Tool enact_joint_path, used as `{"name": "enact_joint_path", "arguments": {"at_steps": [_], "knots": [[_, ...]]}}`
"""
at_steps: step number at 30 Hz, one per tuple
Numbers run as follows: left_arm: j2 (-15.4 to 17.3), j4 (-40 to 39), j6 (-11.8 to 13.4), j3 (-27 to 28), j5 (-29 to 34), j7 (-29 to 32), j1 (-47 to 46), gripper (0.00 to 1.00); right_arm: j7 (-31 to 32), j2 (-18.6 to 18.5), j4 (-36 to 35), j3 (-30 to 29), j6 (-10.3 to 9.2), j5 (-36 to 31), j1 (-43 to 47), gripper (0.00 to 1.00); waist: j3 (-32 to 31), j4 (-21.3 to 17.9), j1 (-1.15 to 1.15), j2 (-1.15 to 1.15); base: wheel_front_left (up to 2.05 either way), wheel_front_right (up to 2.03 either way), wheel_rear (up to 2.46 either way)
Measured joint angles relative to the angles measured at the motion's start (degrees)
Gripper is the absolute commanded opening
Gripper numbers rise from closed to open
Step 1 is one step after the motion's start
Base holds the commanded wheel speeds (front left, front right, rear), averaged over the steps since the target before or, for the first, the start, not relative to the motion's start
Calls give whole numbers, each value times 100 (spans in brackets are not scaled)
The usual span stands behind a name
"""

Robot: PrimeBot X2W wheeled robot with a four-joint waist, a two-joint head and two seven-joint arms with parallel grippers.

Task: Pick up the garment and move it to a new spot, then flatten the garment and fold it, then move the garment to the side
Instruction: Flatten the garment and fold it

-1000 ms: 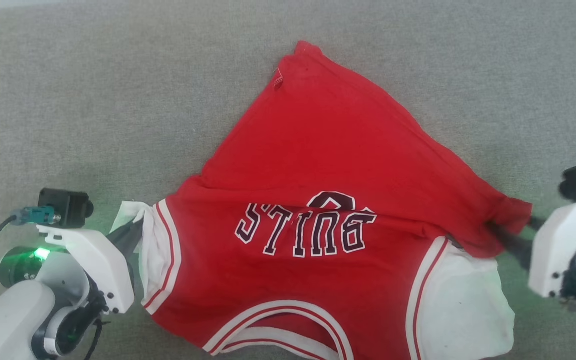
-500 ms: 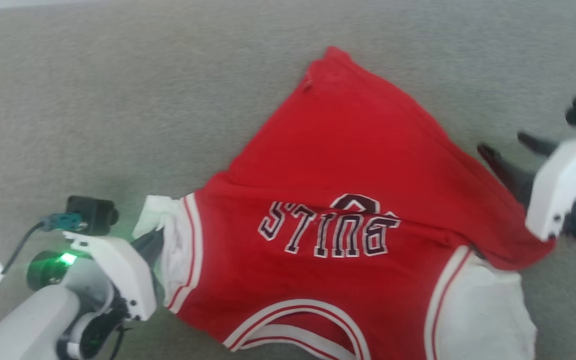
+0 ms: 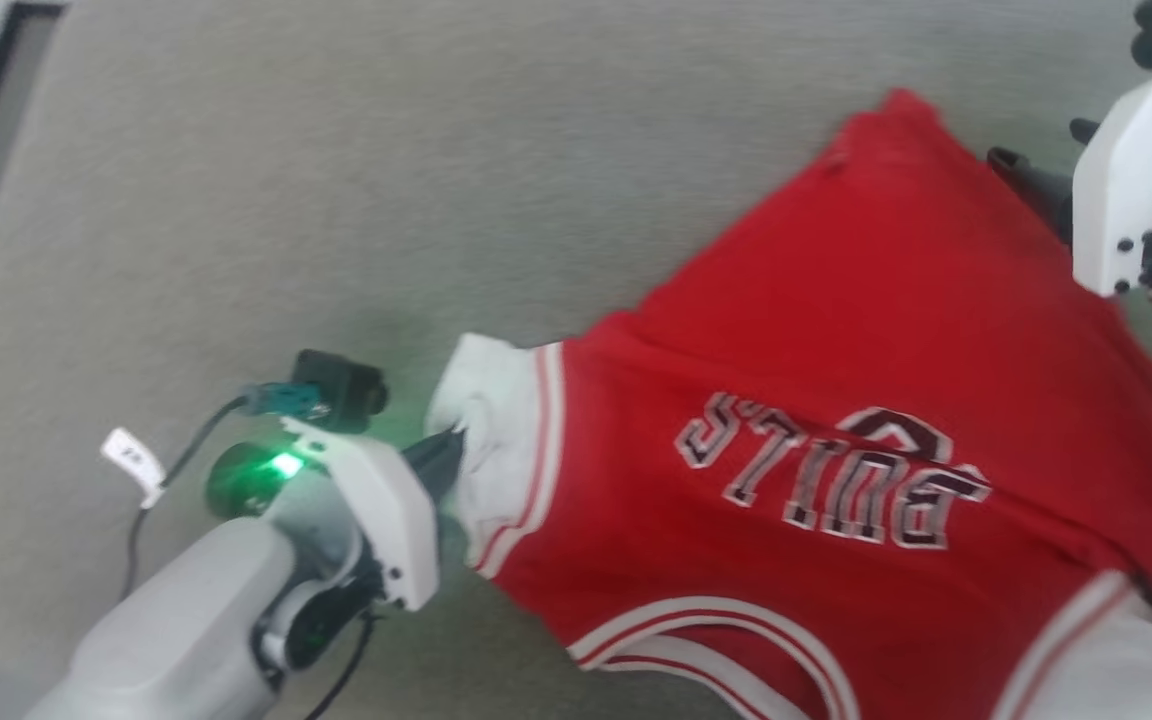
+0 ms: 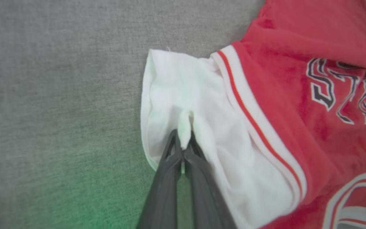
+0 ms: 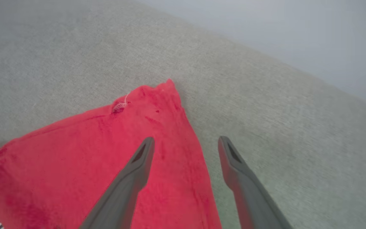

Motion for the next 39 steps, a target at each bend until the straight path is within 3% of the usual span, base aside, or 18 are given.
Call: {"name": "enact_joint_path", "arguments": {"at_steps": [11,16,20,21,22,30,39], "knots": [[-717,646,-456,-241,100,-177,-511,0,497,-327,1684,1015,1,68,-1023,100,299,963,0,0,0,0,0],[-882,924,-605,-258,99,-278,-609,0,1096,-355,2163,1362,-3,408,-1325,100,426,1147,0,0,0,0,0],[-948,1104,-699,-263,89,-330,-671,0,1220,-364,2353,1485,-2,506,-1472,100,455,1159,0,1,0,0,0],[-954,1145,-719,-261,78,-334,-698,0,1229,-361,2379,1502,-2,533,-1495,79,455,1153,0,1,0,0,0],[-954,1182,-732,-255,68,-336,-715,0,1228,-364,2424,1475,-2,600,-1507,0,451,1139,0,1,0,0,0],[-626,1303,-792,-90,16,-359,-925,0,870,-264,2407,1625,0,714,-1550,0,326,847,0,0,0,0,0],[269,760,-500,137,155,264,-1604,0,454,-594,1640,1789,3,1080,-1606,0,43,273,0,0,0,0,0]]}}
